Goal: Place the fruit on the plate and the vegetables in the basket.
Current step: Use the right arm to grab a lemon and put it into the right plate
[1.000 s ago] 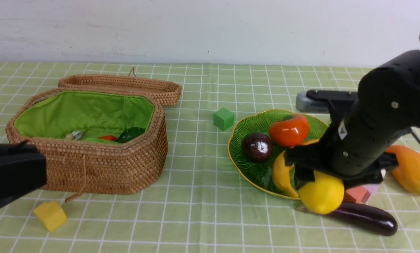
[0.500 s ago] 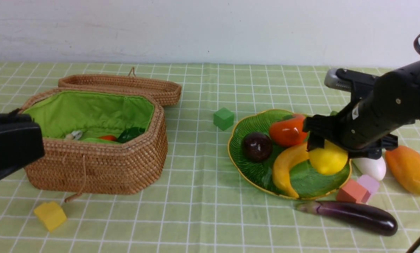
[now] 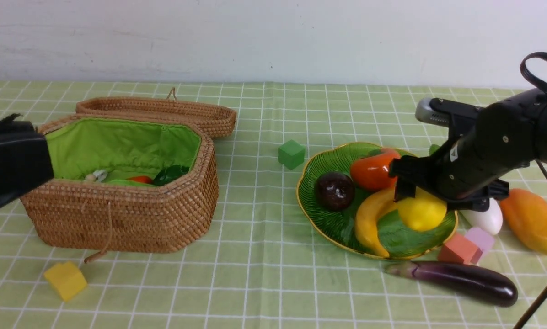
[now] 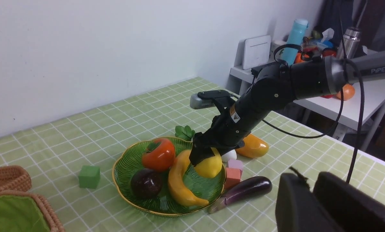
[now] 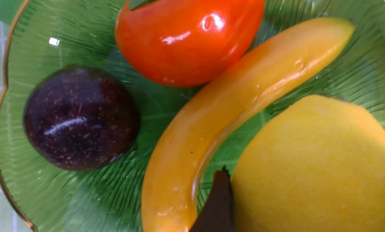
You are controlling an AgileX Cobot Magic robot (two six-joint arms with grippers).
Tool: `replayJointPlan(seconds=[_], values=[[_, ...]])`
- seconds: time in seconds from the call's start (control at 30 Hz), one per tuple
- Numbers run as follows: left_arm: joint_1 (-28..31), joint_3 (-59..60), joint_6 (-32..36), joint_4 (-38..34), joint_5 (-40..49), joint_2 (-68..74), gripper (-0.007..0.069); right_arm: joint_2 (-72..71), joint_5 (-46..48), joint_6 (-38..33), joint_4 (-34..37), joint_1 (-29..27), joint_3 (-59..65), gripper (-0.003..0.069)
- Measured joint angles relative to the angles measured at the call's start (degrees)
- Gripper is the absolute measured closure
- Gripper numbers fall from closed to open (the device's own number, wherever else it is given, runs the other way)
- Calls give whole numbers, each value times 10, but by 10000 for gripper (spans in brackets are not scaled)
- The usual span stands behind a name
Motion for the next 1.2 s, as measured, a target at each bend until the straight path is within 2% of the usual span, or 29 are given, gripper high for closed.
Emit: replayJointPlan(seconds=[0.47,0.73,1.2], values=[[0,0,0,0,37,0,532,-58,18,-1,-2,0,-2,49],[0,0,0,0,42,0,532,-39,31,-1,-1,0,-2,2],[0,0,0,0,48,0,529,-39,22,-1,8,-1,-2,2]])
